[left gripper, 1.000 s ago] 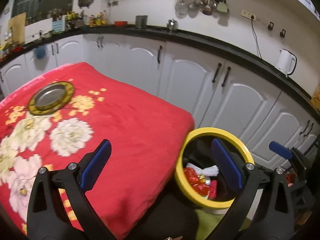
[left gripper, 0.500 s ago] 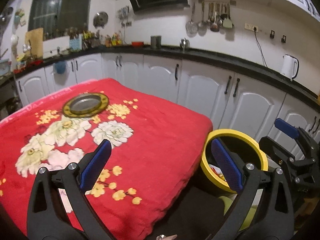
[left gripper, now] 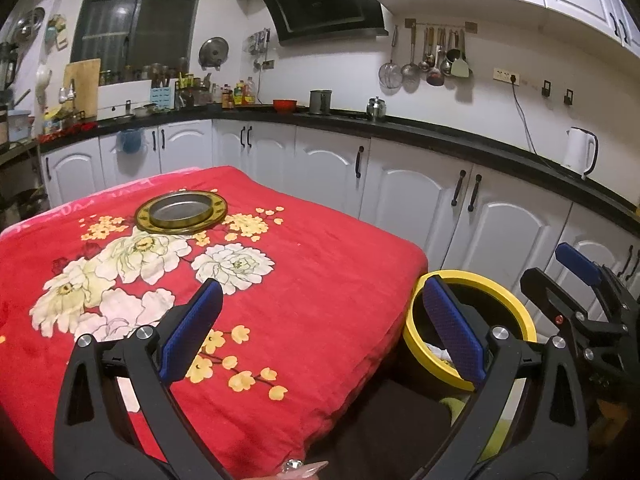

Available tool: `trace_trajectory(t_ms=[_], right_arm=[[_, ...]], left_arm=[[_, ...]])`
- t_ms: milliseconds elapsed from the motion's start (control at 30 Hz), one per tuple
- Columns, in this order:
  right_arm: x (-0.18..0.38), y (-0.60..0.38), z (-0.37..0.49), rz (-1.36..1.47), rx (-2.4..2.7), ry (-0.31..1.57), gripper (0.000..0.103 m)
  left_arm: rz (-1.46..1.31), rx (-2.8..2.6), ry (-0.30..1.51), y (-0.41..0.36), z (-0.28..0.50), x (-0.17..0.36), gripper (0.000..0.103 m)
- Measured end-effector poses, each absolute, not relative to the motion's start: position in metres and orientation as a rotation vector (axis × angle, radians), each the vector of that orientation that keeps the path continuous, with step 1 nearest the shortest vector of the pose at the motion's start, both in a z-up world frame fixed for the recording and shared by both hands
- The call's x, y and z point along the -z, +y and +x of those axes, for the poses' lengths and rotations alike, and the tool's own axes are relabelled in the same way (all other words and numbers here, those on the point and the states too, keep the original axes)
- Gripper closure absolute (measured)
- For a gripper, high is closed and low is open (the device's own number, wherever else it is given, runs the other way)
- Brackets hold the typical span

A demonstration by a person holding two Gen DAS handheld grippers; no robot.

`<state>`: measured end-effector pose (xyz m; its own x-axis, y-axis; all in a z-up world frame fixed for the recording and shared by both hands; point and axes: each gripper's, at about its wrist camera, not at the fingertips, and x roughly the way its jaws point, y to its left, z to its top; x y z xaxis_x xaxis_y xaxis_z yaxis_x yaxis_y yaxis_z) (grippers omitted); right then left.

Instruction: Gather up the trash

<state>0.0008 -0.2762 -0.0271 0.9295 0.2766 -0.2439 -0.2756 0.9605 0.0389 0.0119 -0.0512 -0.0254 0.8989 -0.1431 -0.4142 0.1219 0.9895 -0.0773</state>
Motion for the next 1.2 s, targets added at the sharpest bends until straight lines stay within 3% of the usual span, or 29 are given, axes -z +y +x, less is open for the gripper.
trace_trajectory(t_ms=[1200], right_arm=[[0.041, -0.272, 0.003, 0.015, -0.273, 0.273, 0.006]], left_arm=[[-0.047, 0.134, 0.437, -0.051, 0.012, 0.028, 0.011]])
